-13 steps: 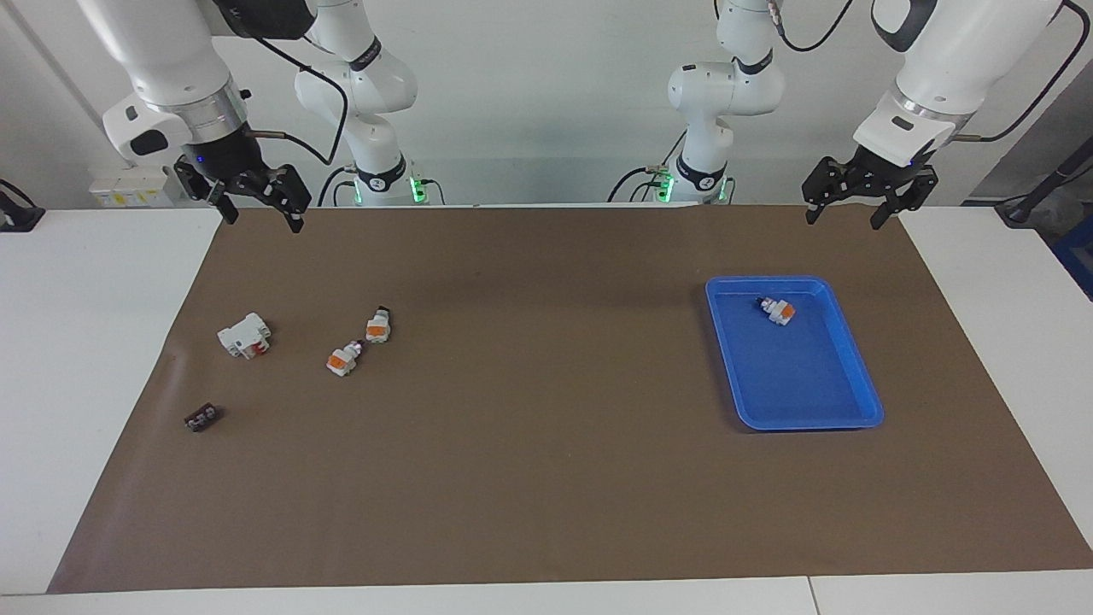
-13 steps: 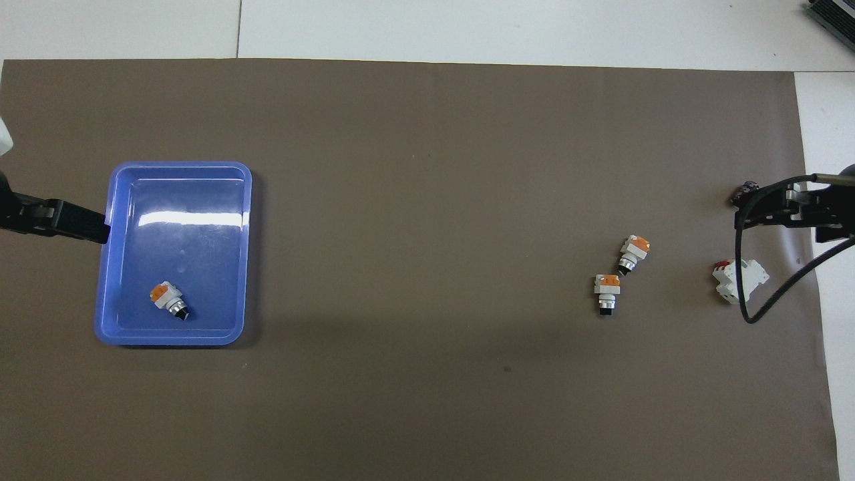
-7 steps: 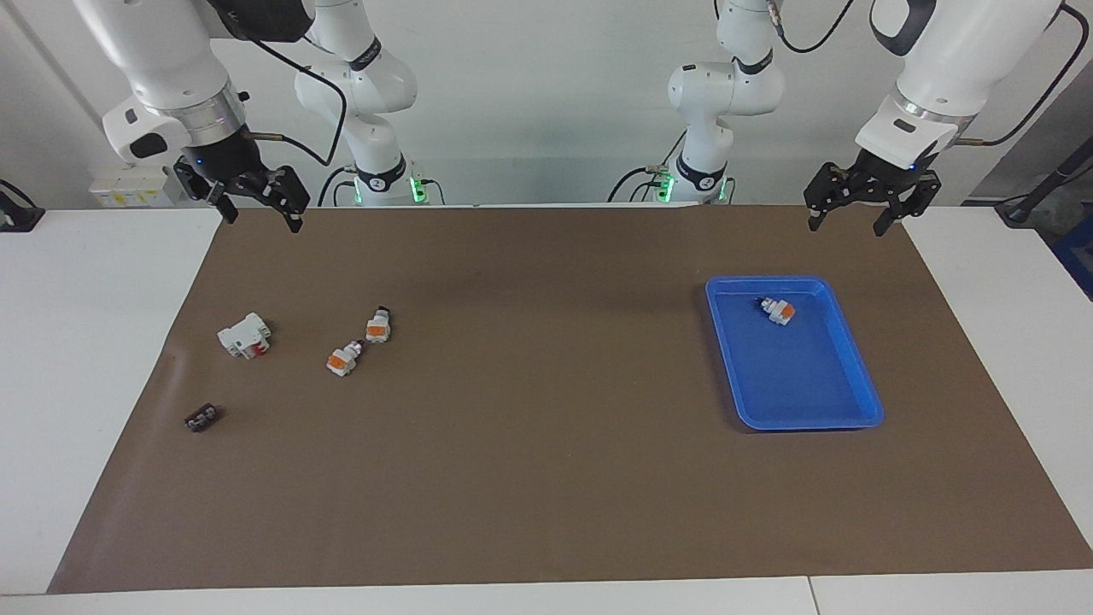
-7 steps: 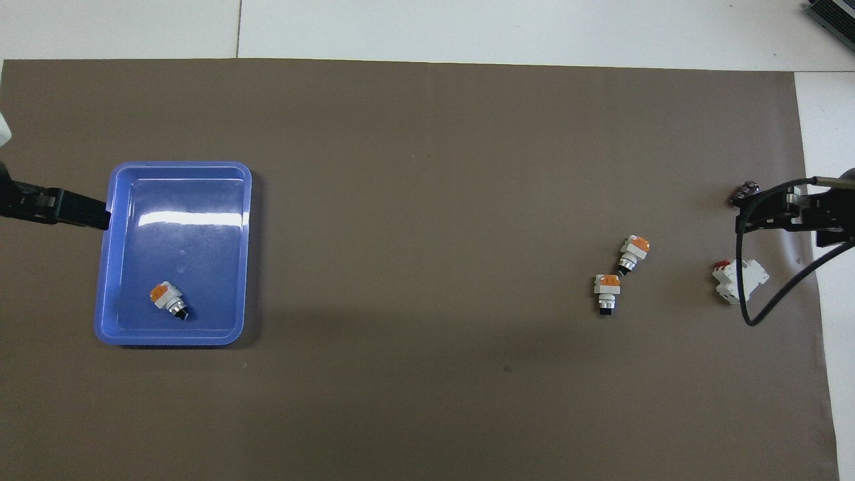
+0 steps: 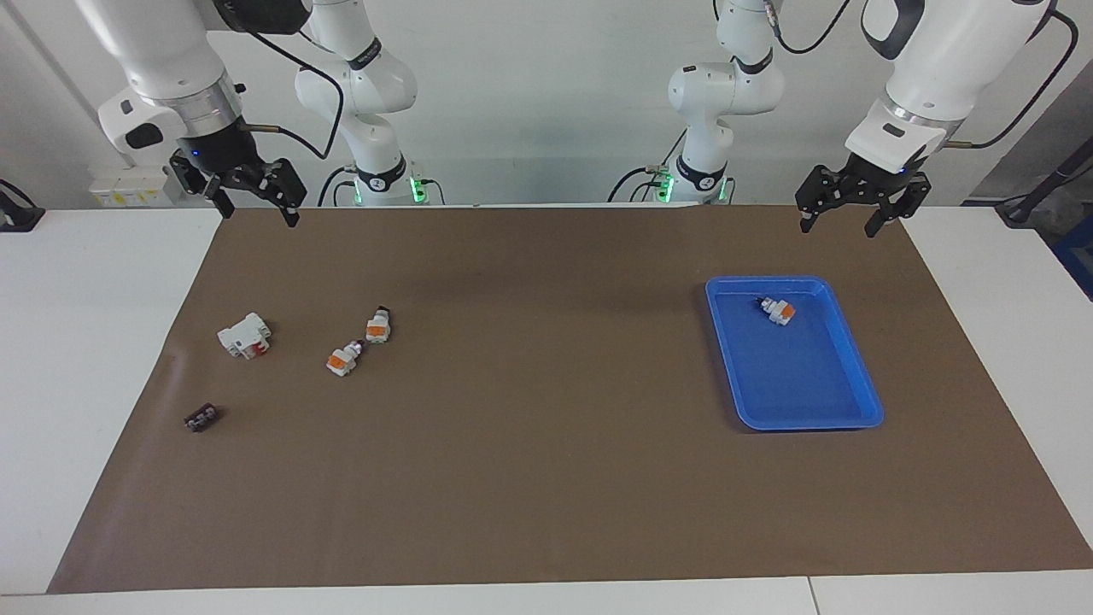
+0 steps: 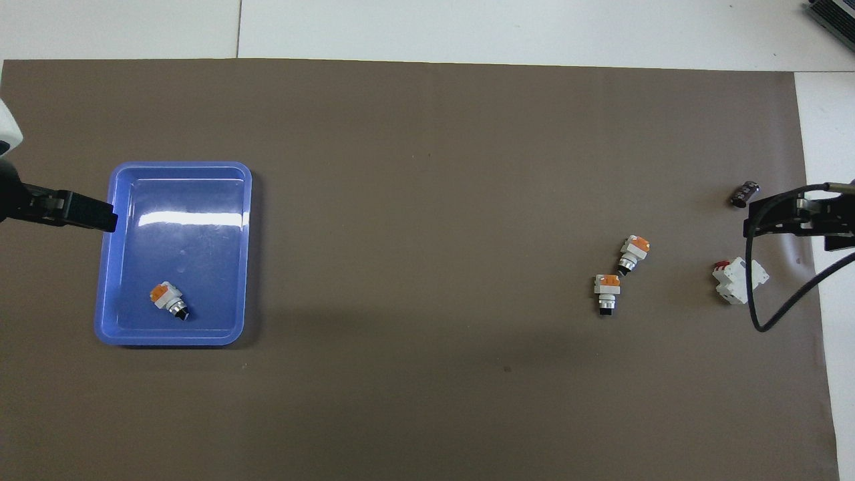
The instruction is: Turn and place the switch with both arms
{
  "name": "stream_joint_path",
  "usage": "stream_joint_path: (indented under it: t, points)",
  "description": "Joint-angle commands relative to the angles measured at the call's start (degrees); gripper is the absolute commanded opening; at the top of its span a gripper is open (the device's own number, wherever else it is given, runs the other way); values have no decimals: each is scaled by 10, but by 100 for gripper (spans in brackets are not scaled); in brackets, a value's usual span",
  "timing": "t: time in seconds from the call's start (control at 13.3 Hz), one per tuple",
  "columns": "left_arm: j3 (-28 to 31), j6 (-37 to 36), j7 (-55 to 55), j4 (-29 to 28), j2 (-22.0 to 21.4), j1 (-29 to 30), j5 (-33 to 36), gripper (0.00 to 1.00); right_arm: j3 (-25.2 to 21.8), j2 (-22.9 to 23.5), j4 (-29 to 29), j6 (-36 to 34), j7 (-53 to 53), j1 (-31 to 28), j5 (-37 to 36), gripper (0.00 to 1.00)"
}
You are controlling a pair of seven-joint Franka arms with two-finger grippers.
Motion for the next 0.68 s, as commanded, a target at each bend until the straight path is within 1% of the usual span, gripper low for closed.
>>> stream_joint_path:
  t: [0.0, 0.6]
  points:
    - [-17, 14, -15, -19, -16, 20, 12, 100, 10, -10, -14, 10, -16, -14, 0, 100]
    - [-14, 14, -14, -20, -19, 22, 10, 100, 13, -13, -14, 9, -15, -10, -8, 100]
